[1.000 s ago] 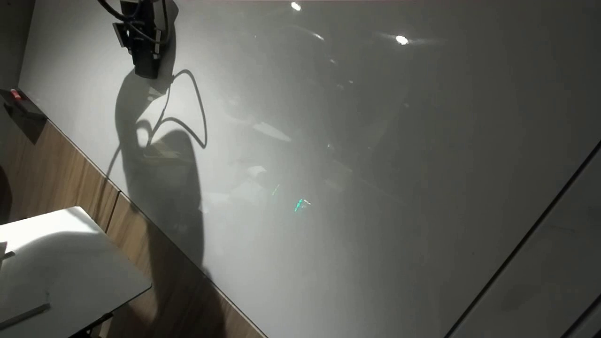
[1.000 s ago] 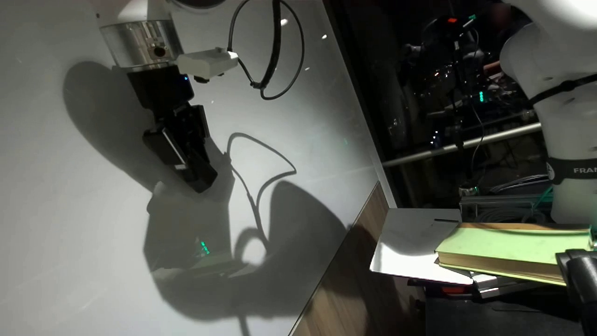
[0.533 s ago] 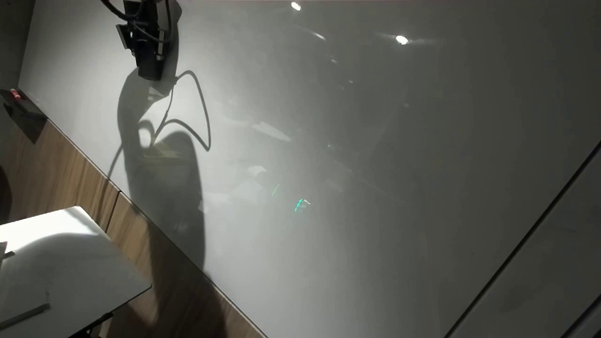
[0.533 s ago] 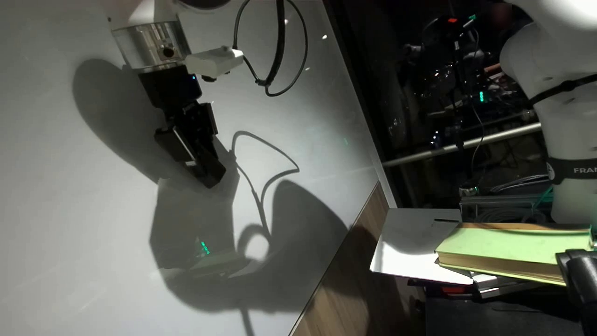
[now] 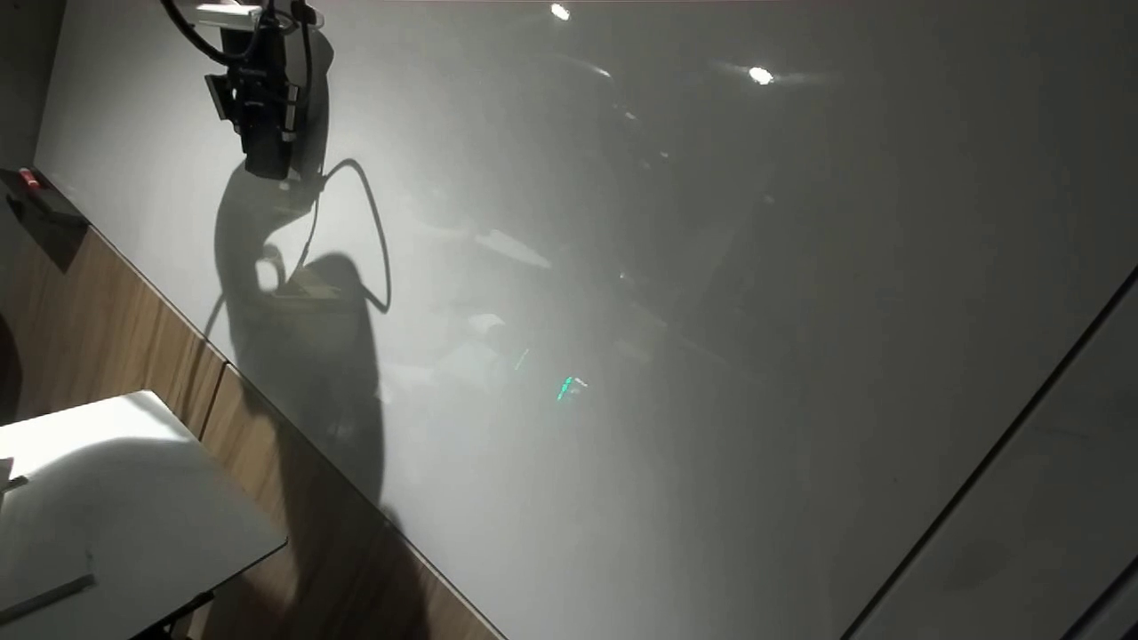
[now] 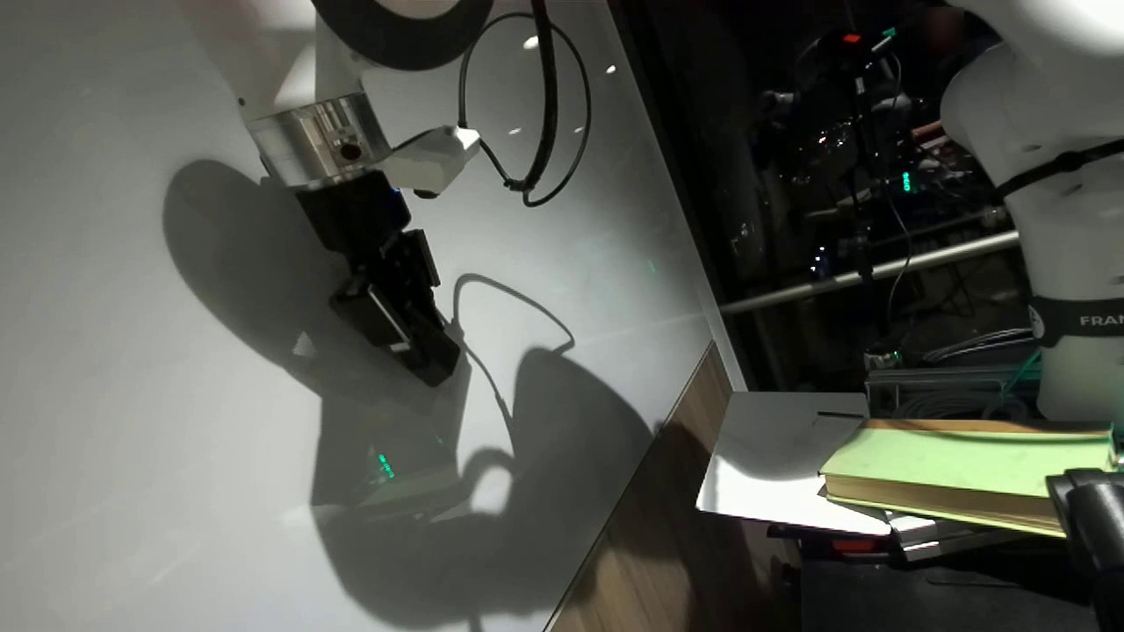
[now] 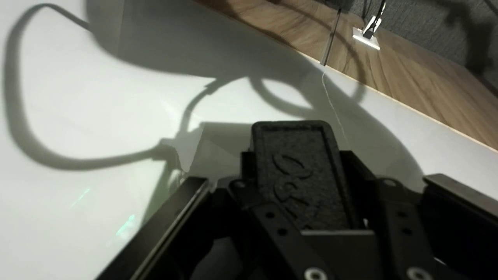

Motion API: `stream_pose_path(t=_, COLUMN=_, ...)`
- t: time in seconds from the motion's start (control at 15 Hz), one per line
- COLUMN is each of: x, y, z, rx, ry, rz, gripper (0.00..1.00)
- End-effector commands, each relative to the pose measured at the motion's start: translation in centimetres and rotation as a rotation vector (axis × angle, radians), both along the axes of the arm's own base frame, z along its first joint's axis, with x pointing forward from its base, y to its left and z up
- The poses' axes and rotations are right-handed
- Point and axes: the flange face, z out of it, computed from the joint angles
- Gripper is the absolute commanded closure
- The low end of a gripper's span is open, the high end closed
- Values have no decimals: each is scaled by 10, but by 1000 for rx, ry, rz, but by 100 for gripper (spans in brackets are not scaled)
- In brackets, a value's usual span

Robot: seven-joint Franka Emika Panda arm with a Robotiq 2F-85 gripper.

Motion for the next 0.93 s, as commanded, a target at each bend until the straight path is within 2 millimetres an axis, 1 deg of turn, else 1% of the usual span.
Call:
stream_pose_path(t=0.0, x=-3, y=0, z=-4, rx=5, ry=-1, rz=-7, gripper=69)
stream_pose_path(t=0.27, x=-1, y=-4, z=-8, rx=-3, ry=5, rz=-15, gripper=69)
stream_pose_path(t=0.47, x=1, y=3, z=-10, rx=-8, ry=4, rz=-13, gripper=69)
stream_pose_path(t=0.67, x=3, y=11, z=-2, rx=-6, ry=-5, rz=-11, gripper=69)
stream_pose_path(t=0.87, x=8, y=21, z=11, rx=2, ry=-27, rz=-4, gripper=69)
